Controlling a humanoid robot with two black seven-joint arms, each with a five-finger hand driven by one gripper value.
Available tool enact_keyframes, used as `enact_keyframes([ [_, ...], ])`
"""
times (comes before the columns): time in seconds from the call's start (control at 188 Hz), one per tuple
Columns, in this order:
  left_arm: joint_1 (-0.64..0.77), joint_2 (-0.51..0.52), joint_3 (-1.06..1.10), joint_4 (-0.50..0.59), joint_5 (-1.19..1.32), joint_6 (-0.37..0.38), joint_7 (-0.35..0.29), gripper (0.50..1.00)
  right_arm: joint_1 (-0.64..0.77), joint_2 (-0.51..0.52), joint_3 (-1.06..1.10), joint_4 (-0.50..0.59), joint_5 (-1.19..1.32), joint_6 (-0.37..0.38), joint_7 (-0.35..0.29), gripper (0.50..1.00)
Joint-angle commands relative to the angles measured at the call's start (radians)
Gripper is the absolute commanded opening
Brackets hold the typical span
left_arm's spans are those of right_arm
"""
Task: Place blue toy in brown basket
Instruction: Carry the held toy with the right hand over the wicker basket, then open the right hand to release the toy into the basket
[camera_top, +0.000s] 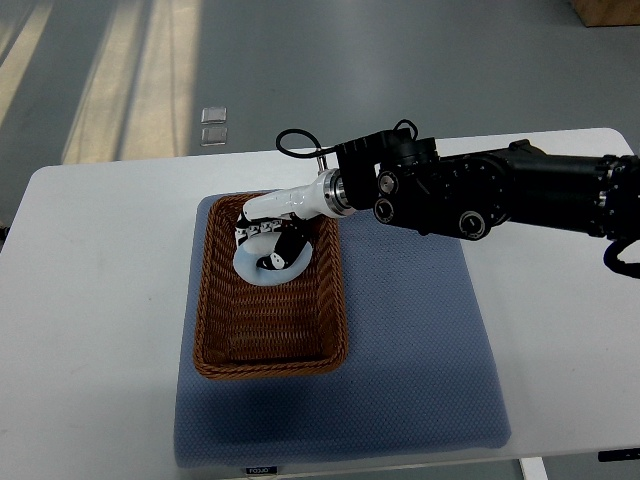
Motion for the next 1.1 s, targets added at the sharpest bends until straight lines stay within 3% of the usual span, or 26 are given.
enact_keyframes([
  [0.0,0.0,0.0,0.0,0.0,0.0,0.0,0.0,1.0,-0.027,0.013,0.001,-0.014,-0.003,-0.014,0.0,0.5],
  [0.409,0.0,0.0,0.0,0.0,0.0,0.0,0.0,1.0,-0.085,0.028,0.004,-0.055,-0.003,-0.058,0.001,0.5],
  [0.42,0.0,0.0,0.0,0.0,0.0,0.0,0.0,1.0,-0.085,0.028,0.004,-0.055,-0.003,-0.062,0.001,0.527],
  [0.425,0.0,0.0,0.0,0.0,0.0,0.0,0.0,1.0,-0.087,0.028,0.004,-0.055,-0.001,-0.065,0.003,0.571],
  [0.43,0.0,0.0,0.0,0.0,0.0,0.0,0.0,1.0,-0.087,0.028,0.004,-0.055,-0.001,-0.065,0.003,0.572],
  [0.436,0.0,0.0,0.0,0.0,0.0,0.0,0.0,1.0,-0.087,0.028,0.004,-0.055,-0.001,-0.068,0.003,0.618],
  [0.441,0.0,0.0,0.0,0.0,0.0,0.0,0.0,1.0,-0.087,0.028,0.004,-0.055,-0.001,-0.068,0.003,0.619],
  [0.446,0.0,0.0,0.0,0.0,0.0,0.0,0.0,1.0,-0.087,0.028,0.004,-0.055,0.0,-0.071,0.003,0.663],
  [0.452,0.0,0.0,0.0,0.0,0.0,0.0,0.0,1.0,-0.087,0.028,0.004,-0.055,0.0,-0.071,0.003,0.664],
  [0.457,0.0,0.0,0.0,0.0,0.0,0.0,0.0,1.0,-0.087,0.028,0.004,-0.055,0.002,-0.074,0.003,0.712],
  [0.462,0.0,0.0,0.0,0.0,0.0,0.0,0.0,1.0,-0.087,0.028,0.004,-0.055,0.002,-0.074,0.003,0.713],
  [0.467,0.0,0.0,0.0,0.0,0.002,0.0,0.0,1.0,-0.087,0.028,0.004,-0.055,0.005,-0.077,0.003,0.753],
  [0.473,0.0,0.0,0.0,0.0,0.002,0.0,0.0,1.0,-0.087,0.028,0.004,-0.055,0.005,-0.077,0.003,0.754],
  [0.478,0.0,0.0,0.0,0.0,0.0,0.0,0.0,1.0,-0.087,0.028,0.004,-0.055,0.007,-0.08,0.003,0.786],
  [0.526,0.0,0.0,0.0,0.0,0.0,0.0,0.0,1.0,-0.087,0.028,0.004,-0.055,0.011,-0.081,0.003,0.838],
  [0.669,0.0,0.0,0.0,0.0,0.0,0.0,0.0,1.0,-0.087,0.028,0.004,-0.055,0.014,-0.08,0.003,0.866],
  [0.717,0.0,0.0,0.0,0.0,0.0,0.0,0.0,1.0,-0.085,0.028,0.008,-0.054,0.016,-0.08,0.003,0.905],
  [0.951,0.0,0.0,0.0,0.0,0.0,0.0,0.0,1.0,-0.059,0.028,0.073,-0.052,0.025,-0.065,0.004,0.911],
  [1.094,0.0,0.0,0.0,0.0,0.0,0.0,0.0,1.0,-0.039,-0.069,0.195,-0.054,0.085,-0.055,0.004,0.911],
])
